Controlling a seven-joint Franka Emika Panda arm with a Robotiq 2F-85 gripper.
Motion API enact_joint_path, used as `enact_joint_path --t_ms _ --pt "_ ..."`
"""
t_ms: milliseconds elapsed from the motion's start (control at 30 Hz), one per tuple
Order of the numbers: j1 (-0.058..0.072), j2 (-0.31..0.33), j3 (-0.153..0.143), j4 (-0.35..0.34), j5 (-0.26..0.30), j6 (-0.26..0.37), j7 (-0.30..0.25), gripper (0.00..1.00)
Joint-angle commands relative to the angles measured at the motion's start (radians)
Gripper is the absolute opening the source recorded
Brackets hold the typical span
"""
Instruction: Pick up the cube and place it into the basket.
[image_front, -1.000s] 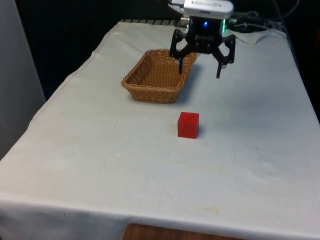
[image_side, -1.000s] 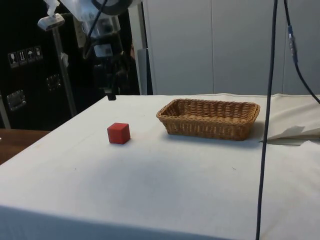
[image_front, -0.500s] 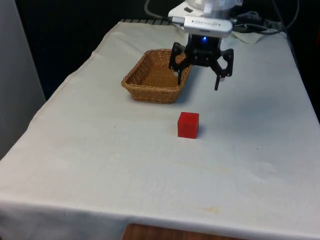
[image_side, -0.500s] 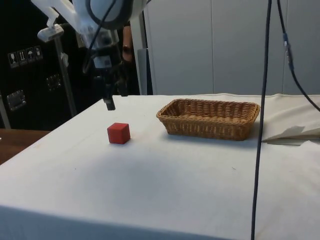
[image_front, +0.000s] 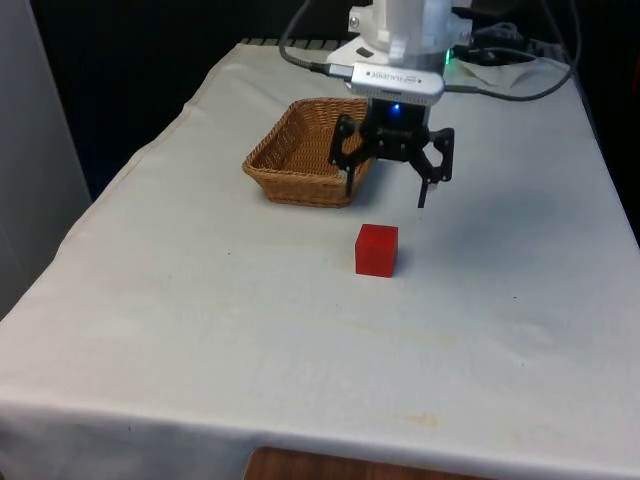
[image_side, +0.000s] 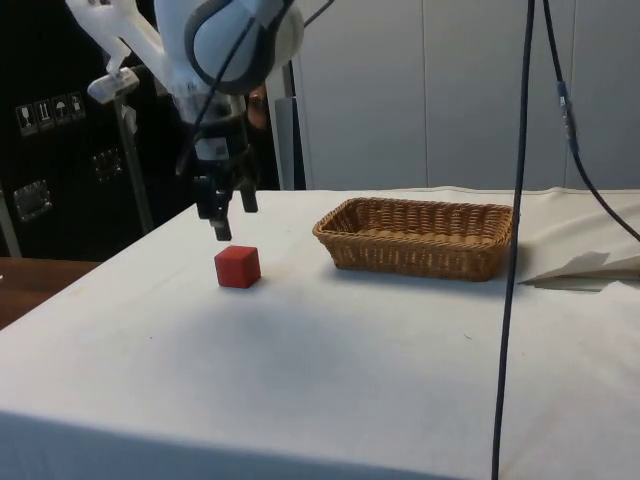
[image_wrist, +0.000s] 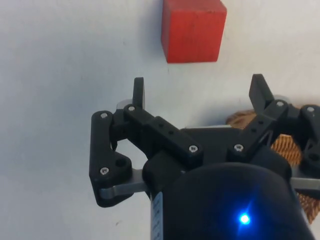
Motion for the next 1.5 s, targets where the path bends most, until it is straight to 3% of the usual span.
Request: enact_joint_path --t_ms 0,200,233,267,433,467,700,733,767,900,1267,1333,1367,1467 --pt "-0.005 0.007 0.003 -0.005 0.011 0.028 -0.001 1.0" --pt "-0.005 0.031 0.003 -0.014 0.026 0.085 0.002 1.0" --pt "-0.002 0.023 -0.001 -0.01 0.017 0.058 0.002 1.0" --pt "-0.005 0.034 0.003 -0.016 0.027 0.092 0.002 1.0" --pt "-0.007 0.06 0.008 -0.021 0.036 0.136 -0.002 1.0" --pt "-0.002 0.055 0.0 -0.019 0.026 0.119 0.002 1.0" --pt "-0.01 0.1 0.009 -0.021 0.049 0.198 -0.005 1.0" --pt "-0.002 0.098 0.0 -0.019 0.039 0.183 0.002 1.0" --pt "-0.01 0.105 0.009 -0.021 0.05 0.205 -0.006 1.0" --pt "-0.009 0.122 0.006 -0.019 0.049 0.231 -0.003 1.0" --pt "-0.003 0.125 -0.001 -0.019 0.041 0.229 0.002 1.0" --pt "-0.004 0.125 0.0 -0.019 0.042 0.23 0.002 0.9" --pt "-0.004 0.125 0.0 -0.019 0.042 0.23 0.002 0.75" --pt "-0.003 0.125 -0.001 -0.018 0.042 0.229 0.002 0.41"
